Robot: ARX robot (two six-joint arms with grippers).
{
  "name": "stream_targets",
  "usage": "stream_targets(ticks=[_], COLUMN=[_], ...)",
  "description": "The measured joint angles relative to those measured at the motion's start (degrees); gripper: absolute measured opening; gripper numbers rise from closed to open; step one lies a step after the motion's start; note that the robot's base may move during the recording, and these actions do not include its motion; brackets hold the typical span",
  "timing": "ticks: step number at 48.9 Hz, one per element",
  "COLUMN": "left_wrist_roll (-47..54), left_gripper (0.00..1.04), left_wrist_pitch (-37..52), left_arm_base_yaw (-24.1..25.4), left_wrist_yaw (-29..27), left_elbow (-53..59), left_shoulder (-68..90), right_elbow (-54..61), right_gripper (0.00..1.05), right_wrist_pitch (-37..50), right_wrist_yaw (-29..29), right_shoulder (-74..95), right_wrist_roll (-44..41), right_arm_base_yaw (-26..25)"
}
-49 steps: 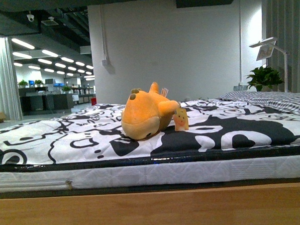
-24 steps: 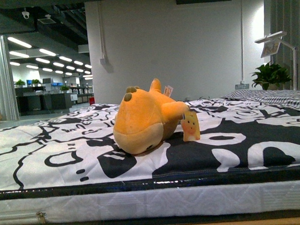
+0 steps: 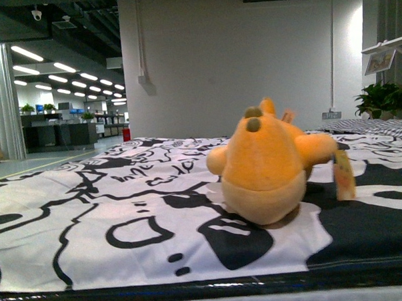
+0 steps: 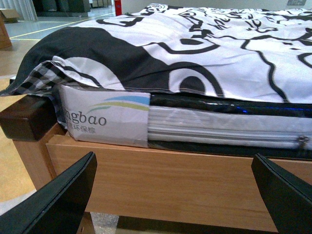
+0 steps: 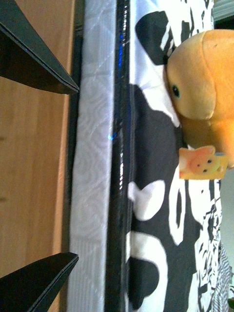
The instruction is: Put away toys
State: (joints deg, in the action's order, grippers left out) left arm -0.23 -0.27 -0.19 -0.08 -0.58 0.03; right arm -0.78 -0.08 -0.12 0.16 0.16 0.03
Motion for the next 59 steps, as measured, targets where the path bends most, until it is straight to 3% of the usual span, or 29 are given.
stream_targets(ticks=[24,27,30,32,42,59], left_wrist_roll=[0.00,0.00,0.00,0.00,0.00,0.00], left_gripper=[0.99,0.99,0.99,0.99,0.99,0.99], left_wrist_pitch=[0.00,0.00,0.00,0.00,0.00,0.00], left_arm_base_yaw=[0.00,0.00,0.00,0.00,0.00,0.00], left_wrist_yaw=[0.02,0.02,0.04,0.04,0.04,0.04], left_elbow=[0.00,0.00,0.00,0.00,0.00,0.00], left_shoulder=[0.00,0.00,0.00,0.00,0.00,0.00], right_elbow=[0.00,-0.37,-2.01,-4.02,-12.70,-27.89], right_gripper=[0.98,0.98,0.98,0.98,0.98,0.98], right_wrist_pitch=[-0.04,2.73,8.46,13.18,24.74,33.73], right_wrist_yaw=[-0.52,-16.79,-25.83,-27.91,-22.23,-4.68], right_shoulder=[0.11,4.22,10.32,14.82,29.55,50.12], right_wrist_roll=[0.15,6.93,12.74,15.32,17.90,11.17], right_arm_base_yaw=[-0.22,-6.32,-11.04,-12.26,-8.68,9.73])
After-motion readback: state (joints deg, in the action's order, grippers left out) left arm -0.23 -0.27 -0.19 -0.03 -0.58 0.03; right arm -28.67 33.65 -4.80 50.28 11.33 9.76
